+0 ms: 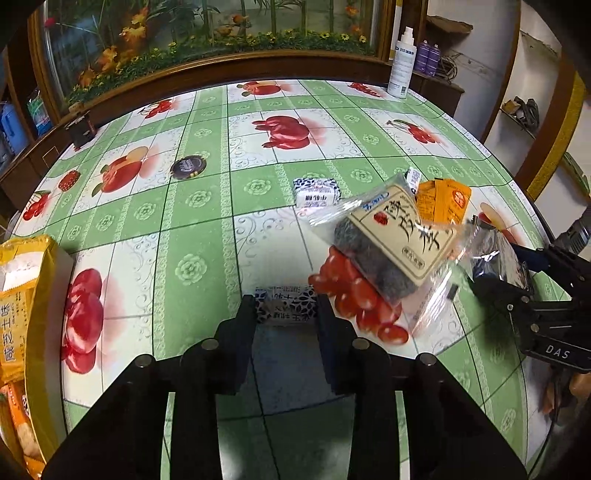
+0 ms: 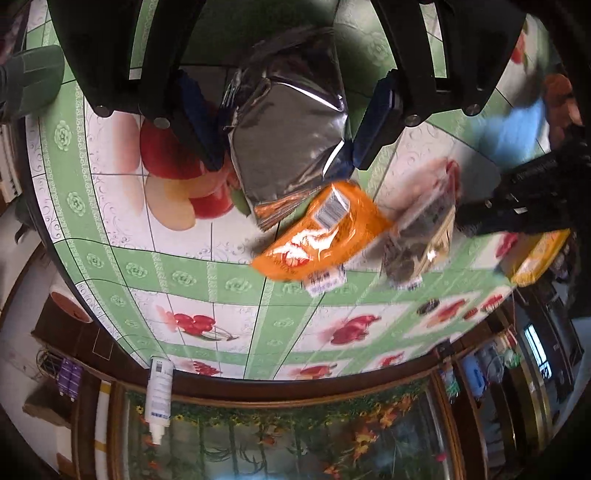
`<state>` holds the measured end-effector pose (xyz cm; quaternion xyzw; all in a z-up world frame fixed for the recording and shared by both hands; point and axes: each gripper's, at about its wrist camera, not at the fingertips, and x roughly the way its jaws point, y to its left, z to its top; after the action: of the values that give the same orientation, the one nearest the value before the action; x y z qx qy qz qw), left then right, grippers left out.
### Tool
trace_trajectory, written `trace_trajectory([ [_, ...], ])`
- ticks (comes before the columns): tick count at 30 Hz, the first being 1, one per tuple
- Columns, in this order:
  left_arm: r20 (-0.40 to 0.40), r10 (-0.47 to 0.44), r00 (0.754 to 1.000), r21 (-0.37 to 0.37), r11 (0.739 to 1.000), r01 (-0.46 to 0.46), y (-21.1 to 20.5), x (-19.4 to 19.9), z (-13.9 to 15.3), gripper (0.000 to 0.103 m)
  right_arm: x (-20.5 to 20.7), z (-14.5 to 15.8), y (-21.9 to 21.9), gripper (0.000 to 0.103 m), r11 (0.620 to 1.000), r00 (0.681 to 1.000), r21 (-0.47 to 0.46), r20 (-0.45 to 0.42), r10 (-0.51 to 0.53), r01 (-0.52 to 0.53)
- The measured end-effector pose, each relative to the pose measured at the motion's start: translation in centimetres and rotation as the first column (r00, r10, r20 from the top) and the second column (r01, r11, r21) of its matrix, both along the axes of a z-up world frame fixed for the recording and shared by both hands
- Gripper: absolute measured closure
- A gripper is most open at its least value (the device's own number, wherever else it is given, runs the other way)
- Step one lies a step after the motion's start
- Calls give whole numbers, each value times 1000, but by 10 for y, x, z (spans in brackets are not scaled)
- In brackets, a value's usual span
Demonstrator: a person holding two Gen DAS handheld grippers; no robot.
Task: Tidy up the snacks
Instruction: 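Grasp small white milk box with left gripper while right grasps silver foil bag, then lift and carry the milk box with left gripper while right carries foil bag over tray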
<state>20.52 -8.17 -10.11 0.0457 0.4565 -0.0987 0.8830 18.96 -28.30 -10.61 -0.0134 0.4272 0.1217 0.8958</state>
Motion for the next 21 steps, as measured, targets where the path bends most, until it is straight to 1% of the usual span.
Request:
trace_trajectory([
  [1,-1,0,1000,-7,1000,-1,3,-4,0,74,-3,0,3,39,1000,1000,-14,0,5,-5],
  [2,-3,1,1000,-12,1000,-1,6,-7,0,74,-7,0,5,41,1000,1000,-21,2,6,-6],
  [6,-15,9,1000,-40,999,-10,17,-22,1,74,-21,1,6,42,1000,1000,17,-5,-8,8],
  [9,-16,25,1000,-64,998,-26,30,-36,3,74,-33,5,6,42,996,1000,86,-12,-8,9],
  [15,6,60,998,-95,994,-59,57,-71,15,74,-64,21,15,42,986,1000,169,24,-8,4],
  [18,18,91,996,-92,992,-89,72,-89,21,74,-75,25,25,42,977,1000,212,26,7,-12],
  [21,36,133,991,-50,990,-131,83,-102,26,74,-83,28,38,42,968,999,248,27,33,-39],
])
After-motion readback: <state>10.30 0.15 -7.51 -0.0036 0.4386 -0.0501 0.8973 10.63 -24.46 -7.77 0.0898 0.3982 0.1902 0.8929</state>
